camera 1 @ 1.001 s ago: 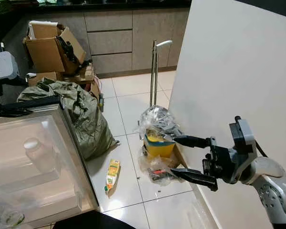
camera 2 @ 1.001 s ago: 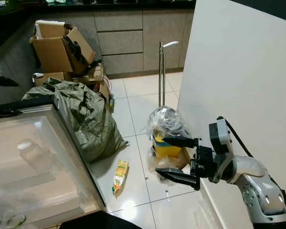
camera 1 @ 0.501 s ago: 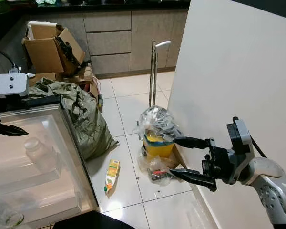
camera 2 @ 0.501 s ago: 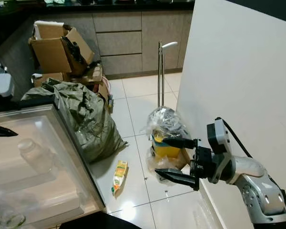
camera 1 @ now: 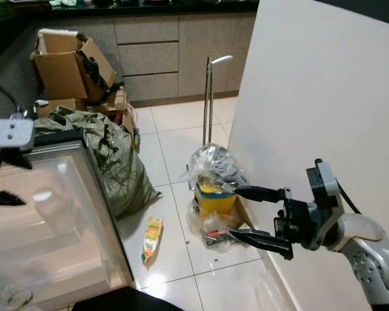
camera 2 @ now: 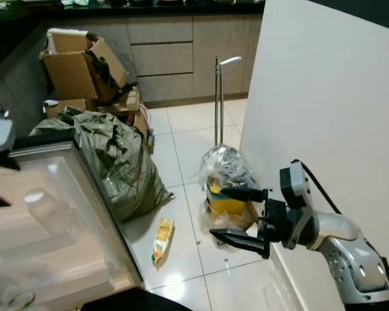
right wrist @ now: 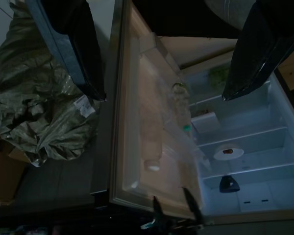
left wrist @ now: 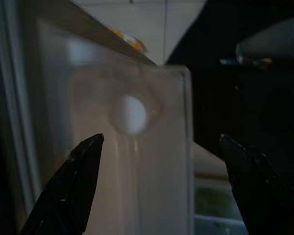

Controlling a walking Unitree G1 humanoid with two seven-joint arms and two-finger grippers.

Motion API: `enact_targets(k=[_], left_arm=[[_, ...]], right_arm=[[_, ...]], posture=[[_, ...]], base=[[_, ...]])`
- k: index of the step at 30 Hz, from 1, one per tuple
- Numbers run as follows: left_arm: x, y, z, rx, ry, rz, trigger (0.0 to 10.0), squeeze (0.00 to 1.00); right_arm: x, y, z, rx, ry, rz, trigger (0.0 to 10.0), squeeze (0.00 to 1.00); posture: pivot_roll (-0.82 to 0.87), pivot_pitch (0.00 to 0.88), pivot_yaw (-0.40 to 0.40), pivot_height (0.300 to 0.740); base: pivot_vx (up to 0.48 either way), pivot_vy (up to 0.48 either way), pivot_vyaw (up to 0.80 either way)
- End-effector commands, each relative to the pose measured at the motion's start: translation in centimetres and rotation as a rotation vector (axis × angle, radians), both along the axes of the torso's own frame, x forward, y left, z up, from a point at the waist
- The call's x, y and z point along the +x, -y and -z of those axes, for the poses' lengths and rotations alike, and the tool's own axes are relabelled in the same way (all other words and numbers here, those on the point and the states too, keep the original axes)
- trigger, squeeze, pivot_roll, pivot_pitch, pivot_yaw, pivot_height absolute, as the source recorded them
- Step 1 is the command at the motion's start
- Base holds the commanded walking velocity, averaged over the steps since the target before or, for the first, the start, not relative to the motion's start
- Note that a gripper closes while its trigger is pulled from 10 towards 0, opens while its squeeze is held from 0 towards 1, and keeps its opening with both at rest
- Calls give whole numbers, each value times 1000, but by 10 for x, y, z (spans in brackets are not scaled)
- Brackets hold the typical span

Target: Restocking fridge

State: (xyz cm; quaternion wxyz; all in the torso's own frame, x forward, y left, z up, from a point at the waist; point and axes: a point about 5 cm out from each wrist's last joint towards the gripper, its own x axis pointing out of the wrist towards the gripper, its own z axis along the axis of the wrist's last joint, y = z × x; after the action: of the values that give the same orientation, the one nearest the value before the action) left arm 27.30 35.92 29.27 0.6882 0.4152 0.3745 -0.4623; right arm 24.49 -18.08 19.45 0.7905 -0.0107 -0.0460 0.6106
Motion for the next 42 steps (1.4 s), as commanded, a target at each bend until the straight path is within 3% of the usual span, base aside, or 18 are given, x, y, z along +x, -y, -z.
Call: enact_targets(k=[1, 7, 12, 13, 17, 19, 23, 25, 29, 35, 38, 42], left_arm=[[-9, -7, -6, 27, -9, -18, 10000, 0], [-25, -9, -7, 18, -52, -3, 10000, 0], [-33, 1, -11, -73, -56, 40, 10000, 0], [-30, 14, -19, -184, -5, 87, 10000, 0], [-29, 25, -25, -267, 28, 139, 10000, 0], [-26, 41, -40, -407, 85, 206, 10000, 0], [-18, 48, -53, -488, 159, 235, 10000, 0], [-3, 47, -64, -522, 273, 234, 10000, 0], [11, 41, -64, -476, 337, 187, 10000, 0], [29, 25, -38, -303, 372, -25, 10000, 0], [34, 21, -32, -264, 395, -77, 10000, 0], [55, 16, -25, -217, 553, -229, 10000, 0]], right_arm=[[0, 1, 3, -22, -14, 7, 10000, 0], [1, 1, 3, -27, -15, 11, 10000, 0], [3, 3, 4, -35, -14, 22, 10000, 0], [4, 2, 5, -37, -15, 22, 10000, 0], [4, 1, 5, -38, -15, 23, 10000, 0], [5, 1, 5, -39, -14, 24, 10000, 0], [5, 2, 5, -41, -12, 27, 10000, 0], [4, 2, 4, -40, -10, 31, 10000, 0], [4, 2, 4, -40, -9, 35, 10000, 0], [5, 1, 5, -41, -9, 41, 10000, 0], [5, 1, 5, -41, -8, 44, 10000, 0], [4, 1, 5, -39, -7, 47, 10000, 0]], posture=[[-50, 30, 23, 740], [-47, 30, 21, 740], [-34, 33, 18, 740], [-34, 33, 17, 740], [-37, 33, 18, 740], [-41, 33, 19, 740], [-42, 33, 19, 740], [-46, 34, 21, 740], [-46, 34, 21, 740], [-50, 36, 25, 740], [-52, 36, 26, 740], [-54, 37, 27, 740]], base=[[0, 0, 0], [0, 0, 0], [0, 0, 0], [0, 0, 0], [0, 0, 0], [0, 0, 0], [0, 0, 0], [0, 0, 0], [0, 0, 0], [0, 0, 0], [0, 0, 0], [0, 0, 0]])
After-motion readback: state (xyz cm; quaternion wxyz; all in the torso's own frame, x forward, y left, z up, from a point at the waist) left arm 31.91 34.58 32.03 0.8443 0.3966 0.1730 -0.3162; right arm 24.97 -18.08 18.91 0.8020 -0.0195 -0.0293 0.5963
